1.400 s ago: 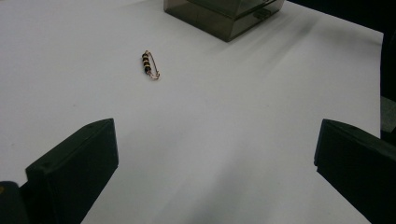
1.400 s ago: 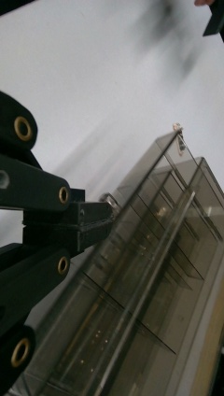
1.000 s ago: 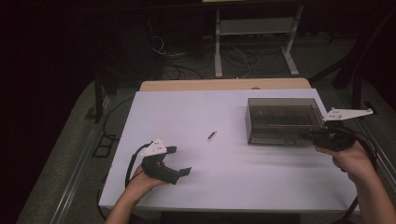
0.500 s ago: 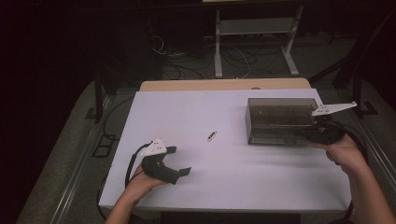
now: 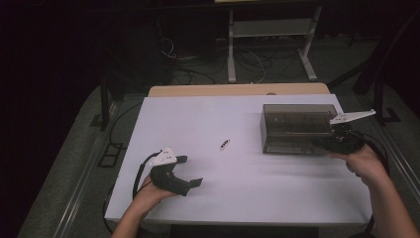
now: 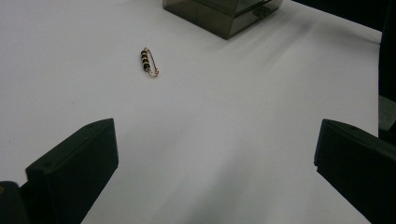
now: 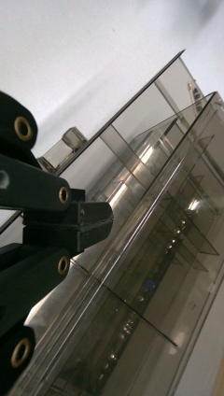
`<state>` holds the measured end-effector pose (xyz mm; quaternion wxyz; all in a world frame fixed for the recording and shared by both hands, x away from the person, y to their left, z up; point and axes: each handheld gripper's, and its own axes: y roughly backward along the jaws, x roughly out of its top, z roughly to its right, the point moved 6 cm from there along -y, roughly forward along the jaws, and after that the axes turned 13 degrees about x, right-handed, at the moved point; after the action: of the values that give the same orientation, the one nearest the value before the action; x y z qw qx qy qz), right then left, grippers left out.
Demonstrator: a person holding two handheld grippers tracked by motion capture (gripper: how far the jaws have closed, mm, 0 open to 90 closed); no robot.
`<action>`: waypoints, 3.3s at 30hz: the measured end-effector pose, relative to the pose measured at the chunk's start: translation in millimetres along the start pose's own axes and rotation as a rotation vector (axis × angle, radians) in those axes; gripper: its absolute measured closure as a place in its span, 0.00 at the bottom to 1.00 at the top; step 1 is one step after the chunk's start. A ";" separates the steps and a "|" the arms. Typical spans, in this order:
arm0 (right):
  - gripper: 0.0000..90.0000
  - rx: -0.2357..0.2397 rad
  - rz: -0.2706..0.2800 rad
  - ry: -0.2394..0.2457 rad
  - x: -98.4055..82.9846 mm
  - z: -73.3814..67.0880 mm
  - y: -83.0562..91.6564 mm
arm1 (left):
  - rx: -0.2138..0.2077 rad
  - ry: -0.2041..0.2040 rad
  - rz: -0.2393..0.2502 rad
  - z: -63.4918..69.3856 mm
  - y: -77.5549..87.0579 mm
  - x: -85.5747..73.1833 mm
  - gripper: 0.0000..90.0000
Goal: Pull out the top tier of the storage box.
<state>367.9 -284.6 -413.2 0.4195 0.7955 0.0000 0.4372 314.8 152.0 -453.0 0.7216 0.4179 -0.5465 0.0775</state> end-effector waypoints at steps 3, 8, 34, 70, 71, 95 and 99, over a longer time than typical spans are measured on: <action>0.99 -0.005 -0.011 -0.009 -2.2 1.1 -1.3 | 0.000 0.000 0.000 0.0 0.2 -0.1 0.00; 0.99 -0.004 -0.014 -0.013 -3.2 1.5 -1.9 | 0.000 0.002 0.001 0.3 -0.2 0.0 0.00; 0.99 -0.011 -0.044 -0.009 -6.8 -1.9 -7.6 | -0.002 -0.001 0.002 0.2 0.4 0.1 0.00; 0.99 0.006 -0.028 -0.010 -20.5 -12.4 -0.3 | -0.005 -0.004 0.006 0.2 1.8 0.8 0.00; 0.99 0.006 -0.027 -0.009 -21.0 -12.8 -0.2 | -0.005 -0.004 0.006 0.3 1.6 0.9 0.00; 0.99 0.015 -0.032 0.001 -29.6 -21.8 3.1 | -0.005 -0.008 0.009 1.5 1.4 1.4 0.00; 0.99 0.013 -0.034 0.002 -31.2 -22.4 4.1 | -0.005 -0.007 0.009 1.5 1.4 1.5 0.00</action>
<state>331.6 -283.8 -426.2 0.4216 0.7978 0.0166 0.4307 313.5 151.4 -451.0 0.7202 0.4139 -0.5513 0.0779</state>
